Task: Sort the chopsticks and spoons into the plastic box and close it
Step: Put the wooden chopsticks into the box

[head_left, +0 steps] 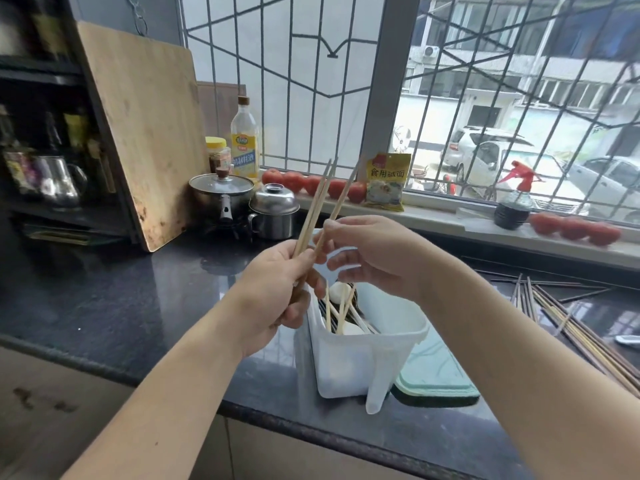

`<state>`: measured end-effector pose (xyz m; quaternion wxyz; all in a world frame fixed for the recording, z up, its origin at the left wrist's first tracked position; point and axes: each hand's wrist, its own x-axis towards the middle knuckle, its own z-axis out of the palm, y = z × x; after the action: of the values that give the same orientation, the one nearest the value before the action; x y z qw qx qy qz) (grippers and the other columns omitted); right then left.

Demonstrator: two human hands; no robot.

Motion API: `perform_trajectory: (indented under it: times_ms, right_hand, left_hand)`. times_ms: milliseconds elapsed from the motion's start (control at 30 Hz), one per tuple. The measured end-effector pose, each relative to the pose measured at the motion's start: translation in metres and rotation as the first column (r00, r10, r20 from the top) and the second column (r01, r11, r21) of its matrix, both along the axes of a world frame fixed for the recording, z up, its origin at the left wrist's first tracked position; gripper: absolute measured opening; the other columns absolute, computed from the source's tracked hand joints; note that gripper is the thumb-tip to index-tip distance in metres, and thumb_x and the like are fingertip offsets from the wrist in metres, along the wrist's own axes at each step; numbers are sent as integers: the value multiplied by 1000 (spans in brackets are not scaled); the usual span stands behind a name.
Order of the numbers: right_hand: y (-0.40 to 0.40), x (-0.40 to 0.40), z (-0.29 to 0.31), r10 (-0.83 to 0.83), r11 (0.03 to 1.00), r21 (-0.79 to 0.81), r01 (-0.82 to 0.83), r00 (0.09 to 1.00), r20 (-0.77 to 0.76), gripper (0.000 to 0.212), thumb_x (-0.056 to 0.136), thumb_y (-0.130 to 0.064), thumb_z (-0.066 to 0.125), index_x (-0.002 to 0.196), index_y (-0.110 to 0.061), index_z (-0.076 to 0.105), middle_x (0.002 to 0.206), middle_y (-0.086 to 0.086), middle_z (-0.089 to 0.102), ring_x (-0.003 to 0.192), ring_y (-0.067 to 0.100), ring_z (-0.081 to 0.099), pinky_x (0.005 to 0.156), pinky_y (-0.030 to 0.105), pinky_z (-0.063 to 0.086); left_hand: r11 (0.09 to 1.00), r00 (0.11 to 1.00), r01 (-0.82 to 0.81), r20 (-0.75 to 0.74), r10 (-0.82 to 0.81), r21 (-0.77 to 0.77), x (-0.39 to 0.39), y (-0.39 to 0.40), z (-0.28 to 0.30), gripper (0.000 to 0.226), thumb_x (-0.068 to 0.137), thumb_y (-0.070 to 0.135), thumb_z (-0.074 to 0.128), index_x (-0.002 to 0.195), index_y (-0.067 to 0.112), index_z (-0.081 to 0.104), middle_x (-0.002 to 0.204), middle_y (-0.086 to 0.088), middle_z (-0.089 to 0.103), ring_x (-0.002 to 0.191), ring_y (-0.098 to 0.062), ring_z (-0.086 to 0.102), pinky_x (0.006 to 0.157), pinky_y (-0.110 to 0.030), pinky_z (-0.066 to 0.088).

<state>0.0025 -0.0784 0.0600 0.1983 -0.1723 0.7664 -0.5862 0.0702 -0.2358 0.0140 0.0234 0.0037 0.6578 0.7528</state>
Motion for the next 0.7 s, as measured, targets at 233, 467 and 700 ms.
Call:
perform_trajectory:
  times_ms: [233, 467, 700]
  right_hand:
    - [13, -26, 2, -357, 782, 334, 526, 818, -452, 35, 105, -17, 48, 82, 2, 66, 67, 16, 73, 55, 24, 73, 52, 32, 60]
    - [-9, -30, -59, 32, 477, 844, 245, 955, -295, 31, 89, 6, 42, 66, -3, 61, 64, 13, 73, 61, 24, 74, 64, 33, 63]
    - [0, -22, -34, -205, 786, 533, 312, 946, -251, 28, 102, -10, 49, 79, 0, 63, 72, 16, 71, 55, 24, 69, 53, 31, 60]
  left_hand:
    - [941, 943, -334, -15, 333, -48, -6, -13, -14, 26, 111, 22, 38, 111, 7, 58, 62, -3, 40, 41, -11, 24, 40, -24, 20]
    - [972, 972, -233, 35, 234, -41, -4, 1, -8, 27, 107, 18, 40, 111, 7, 64, 62, -3, 41, 44, -13, 19, 42, -23, 15]
    - [982, 983, -182, 8, 182, -53, 2, -6, -7, 27, 110, 18, 37, 115, 5, 61, 66, -6, 54, 42, -13, 27, 42, -25, 23]
